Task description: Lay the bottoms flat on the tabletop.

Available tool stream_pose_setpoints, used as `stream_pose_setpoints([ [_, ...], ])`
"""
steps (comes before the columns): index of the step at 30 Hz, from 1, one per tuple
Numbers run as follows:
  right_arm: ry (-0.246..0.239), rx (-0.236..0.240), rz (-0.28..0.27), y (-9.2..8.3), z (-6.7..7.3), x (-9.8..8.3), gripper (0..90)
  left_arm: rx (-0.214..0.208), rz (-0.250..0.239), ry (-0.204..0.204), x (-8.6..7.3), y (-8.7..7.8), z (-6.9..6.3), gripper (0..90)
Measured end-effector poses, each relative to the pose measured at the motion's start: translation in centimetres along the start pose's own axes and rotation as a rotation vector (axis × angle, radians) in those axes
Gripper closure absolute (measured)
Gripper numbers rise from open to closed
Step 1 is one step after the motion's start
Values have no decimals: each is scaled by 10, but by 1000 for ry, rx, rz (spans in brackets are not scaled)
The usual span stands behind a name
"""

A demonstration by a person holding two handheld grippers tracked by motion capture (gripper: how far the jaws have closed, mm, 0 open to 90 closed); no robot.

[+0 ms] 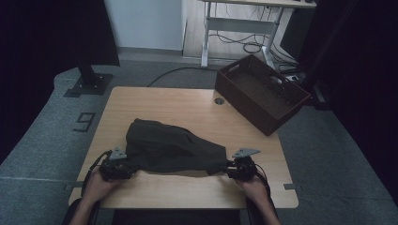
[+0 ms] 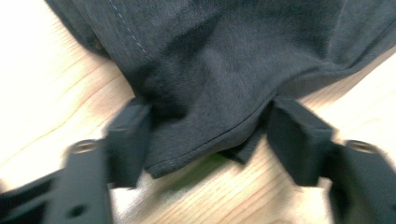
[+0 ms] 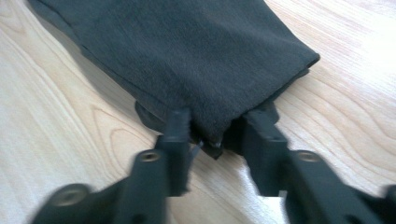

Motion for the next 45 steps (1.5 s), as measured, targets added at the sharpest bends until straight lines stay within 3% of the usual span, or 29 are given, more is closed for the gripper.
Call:
stream_pose_setpoints([
  [4,-2,-13,-2,0,-1,1,777,-12,2,20,2,-3,-5,682],
  [7,-16,-21,-24,-5,0,7,804,-8,-15,52,7,-7,-8,765],
  [15,-14,-41,-117,-33,-6,35,837,2,-163,22,45,-41,8,785],
  [19,-38,-63,-142,-42,-9,52,838,25,-214,32,72,-55,18,786],
  [23,-48,-87,-162,-48,-18,70,837,57,-234,45,103,-59,32,785],
  [27,-40,-113,-174,-48,-34,86,836,83,-223,51,131,-50,46,782],
  [32,-3,-152,-169,-40,-60,101,833,105,-182,26,160,-28,61,748],
  [36,55,-193,-132,-26,-88,104,806,149,-124,-22,166,-3,71,571],
  [38,97,-224,-103,-19,-104,99,719,163,-111,-54,163,4,75,448],
  [40,157,-225,-91,-13,-116,90,582,156,-111,-86,159,6,75,351],
  [42,176,-217,-90,-11,-119,84,521,145,-119,-93,155,5,74,308],
  [45,165,-199,-85,-13,-111,78,460,129,-128,-91,151,2,71,268],
])
Point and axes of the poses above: each handheld gripper's, and its own axes: y roughly forward along the jaws, x roughly out of its top, z roughly to its left, the point moved 8 cm from there along y, roughly forward along the jaws, and after that the axes turned 12 degrees about x, right-handed, at the moved point
